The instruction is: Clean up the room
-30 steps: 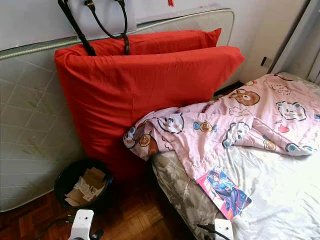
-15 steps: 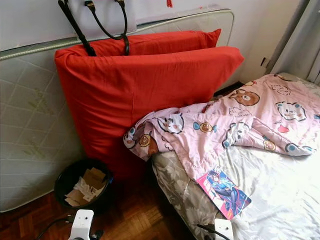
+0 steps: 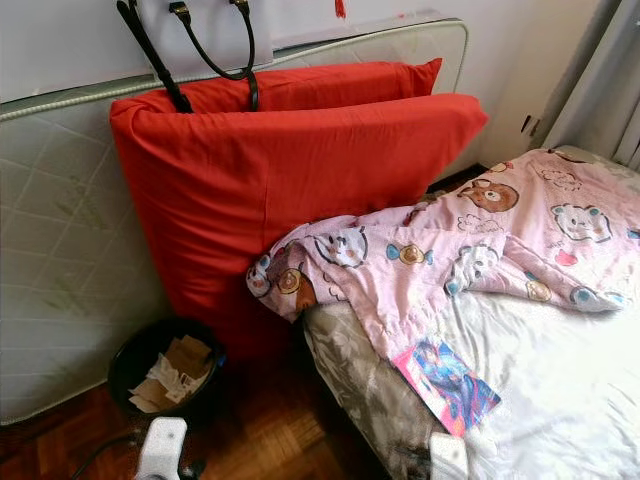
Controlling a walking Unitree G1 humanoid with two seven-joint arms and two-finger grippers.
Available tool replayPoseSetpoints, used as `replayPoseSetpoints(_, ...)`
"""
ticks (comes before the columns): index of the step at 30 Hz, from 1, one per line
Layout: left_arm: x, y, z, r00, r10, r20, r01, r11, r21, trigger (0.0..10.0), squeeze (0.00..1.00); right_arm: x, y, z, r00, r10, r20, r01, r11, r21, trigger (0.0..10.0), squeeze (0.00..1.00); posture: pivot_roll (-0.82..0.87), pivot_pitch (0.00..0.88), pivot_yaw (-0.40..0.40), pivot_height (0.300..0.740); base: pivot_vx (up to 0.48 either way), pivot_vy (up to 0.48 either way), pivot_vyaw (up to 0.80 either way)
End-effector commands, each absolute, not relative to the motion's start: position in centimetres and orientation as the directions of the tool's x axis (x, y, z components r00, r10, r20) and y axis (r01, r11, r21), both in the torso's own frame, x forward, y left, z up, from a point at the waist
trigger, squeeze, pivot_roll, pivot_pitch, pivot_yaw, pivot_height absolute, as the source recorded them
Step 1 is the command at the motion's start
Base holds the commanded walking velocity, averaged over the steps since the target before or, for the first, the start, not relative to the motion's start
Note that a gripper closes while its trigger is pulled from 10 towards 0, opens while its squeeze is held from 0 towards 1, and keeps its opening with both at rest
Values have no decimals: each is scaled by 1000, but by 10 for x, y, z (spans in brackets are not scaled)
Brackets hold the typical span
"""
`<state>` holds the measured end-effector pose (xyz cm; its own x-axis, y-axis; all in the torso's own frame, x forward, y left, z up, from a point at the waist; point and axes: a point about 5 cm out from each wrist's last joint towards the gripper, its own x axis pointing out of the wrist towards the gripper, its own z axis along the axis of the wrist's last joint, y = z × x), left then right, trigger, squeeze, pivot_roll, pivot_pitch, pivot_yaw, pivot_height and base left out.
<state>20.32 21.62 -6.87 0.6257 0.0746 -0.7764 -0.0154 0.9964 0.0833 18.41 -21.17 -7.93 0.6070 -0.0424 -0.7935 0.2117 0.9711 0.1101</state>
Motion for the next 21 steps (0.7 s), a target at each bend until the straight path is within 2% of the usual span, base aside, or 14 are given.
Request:
replayPoseSetpoints(1, 213, 234, -58, 664, 106, -740, -48, 994, 99, 10000, 0, 200, -226, -67, 667, -61, -742, 249, 957, 145, 10000, 0, 18, 0, -24, 736, 0, 0, 0)
replayPoseSetpoints(12, 216, 234, -55, 699, 93, -709, -57, 996, 75, 10000, 0, 203, -225, -65, 691, -46, -721, 251, 951, 180, 10000, 0, 10, 0, -17, 736, 0, 0, 0)
replayPoseSetpoints(17, 223, 233, -46, 793, 72, -606, -42, 997, 64, 10000, 0, 210, -225, -57, 785, -27, -619, 216, 949, 232, 10000, 0, -1, 0, -29, 736, 0, 0, 0)
replayPoseSetpoints(21, 223, 234, -43, 829, 101, -550, -83, 995, 58, 10000, 0, 210, -227, -54, 818, -31, -574, 200, 952, 234, 10000, 0, -10, 0, -30, 736, 0, 0, 0)
